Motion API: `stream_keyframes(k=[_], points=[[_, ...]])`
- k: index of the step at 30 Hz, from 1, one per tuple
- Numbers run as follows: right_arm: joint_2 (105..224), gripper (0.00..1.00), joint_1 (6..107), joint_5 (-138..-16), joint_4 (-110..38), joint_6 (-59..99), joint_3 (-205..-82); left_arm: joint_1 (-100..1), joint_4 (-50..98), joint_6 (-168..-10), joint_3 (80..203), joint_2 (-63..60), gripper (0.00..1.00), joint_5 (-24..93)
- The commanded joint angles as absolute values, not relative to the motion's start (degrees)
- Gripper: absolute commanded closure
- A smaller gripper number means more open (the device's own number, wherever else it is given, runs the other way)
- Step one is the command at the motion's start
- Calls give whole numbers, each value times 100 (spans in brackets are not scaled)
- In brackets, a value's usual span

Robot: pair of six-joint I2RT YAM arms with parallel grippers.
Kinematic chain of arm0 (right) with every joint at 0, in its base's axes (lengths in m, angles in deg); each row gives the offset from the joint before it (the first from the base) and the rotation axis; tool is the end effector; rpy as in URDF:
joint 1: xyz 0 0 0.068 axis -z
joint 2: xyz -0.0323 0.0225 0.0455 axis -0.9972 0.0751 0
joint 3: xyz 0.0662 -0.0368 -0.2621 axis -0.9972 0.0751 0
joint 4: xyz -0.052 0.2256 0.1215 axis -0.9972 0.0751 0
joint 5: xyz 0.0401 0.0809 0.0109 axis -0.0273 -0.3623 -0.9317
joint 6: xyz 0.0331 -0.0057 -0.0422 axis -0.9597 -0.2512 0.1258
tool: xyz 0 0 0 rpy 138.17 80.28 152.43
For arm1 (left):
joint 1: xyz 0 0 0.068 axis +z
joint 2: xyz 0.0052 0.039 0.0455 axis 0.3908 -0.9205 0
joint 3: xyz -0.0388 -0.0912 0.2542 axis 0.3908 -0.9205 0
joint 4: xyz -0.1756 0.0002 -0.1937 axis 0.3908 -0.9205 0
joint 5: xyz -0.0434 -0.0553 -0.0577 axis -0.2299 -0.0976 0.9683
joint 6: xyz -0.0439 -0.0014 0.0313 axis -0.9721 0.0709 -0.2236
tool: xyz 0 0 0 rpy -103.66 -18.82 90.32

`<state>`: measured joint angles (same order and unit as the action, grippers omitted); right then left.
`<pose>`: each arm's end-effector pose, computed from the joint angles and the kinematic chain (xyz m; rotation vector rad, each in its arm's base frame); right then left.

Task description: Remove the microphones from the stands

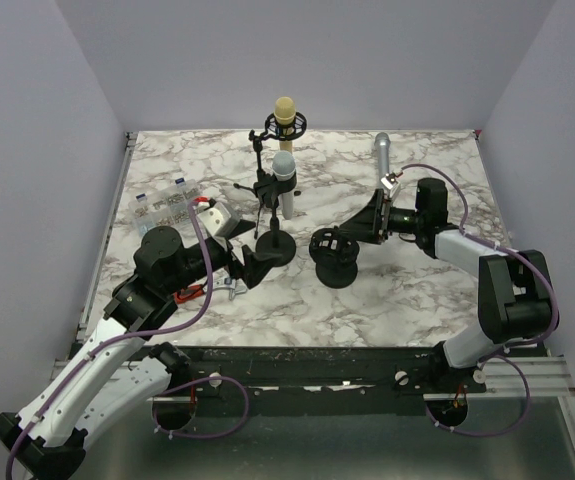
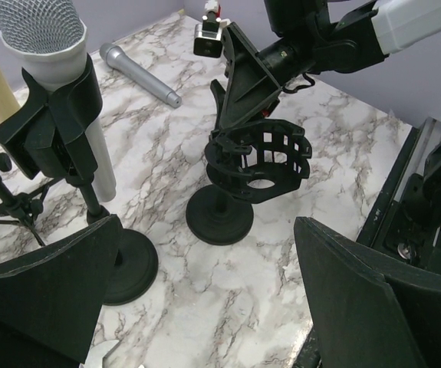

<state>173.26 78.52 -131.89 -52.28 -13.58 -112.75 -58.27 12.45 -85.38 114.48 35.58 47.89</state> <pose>0.3078 0.0705 0.2003 -0.1078 2.1713 1.6122 0.1213 -0.1017 0.3602 0.6822 1.5507 -0.8788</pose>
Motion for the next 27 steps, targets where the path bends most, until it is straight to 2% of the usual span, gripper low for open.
stream_keyframes(k=[1,5,12,18,27], points=[[17427,0,7855,-11727,-4008,-614,-11425,-5858,1344,-8563,11494,3752,1,4296],[17177,0,7858,-11486,-3260,-438,-12142,-5860,1303,-8579,11457,3883,1,3763],[16991,0,7857,-10232,-1547,106,-13658,-5860,998,-8575,11488,4034,1,2085],[16559,0,7855,-10619,-1700,93,-13374,-5860,1093,-8573,11445,4101,1,2258],[16110,0,7687,-9878,-1389,218,-13621,-5860,1062,-8671,11463,4119,2,2244]])
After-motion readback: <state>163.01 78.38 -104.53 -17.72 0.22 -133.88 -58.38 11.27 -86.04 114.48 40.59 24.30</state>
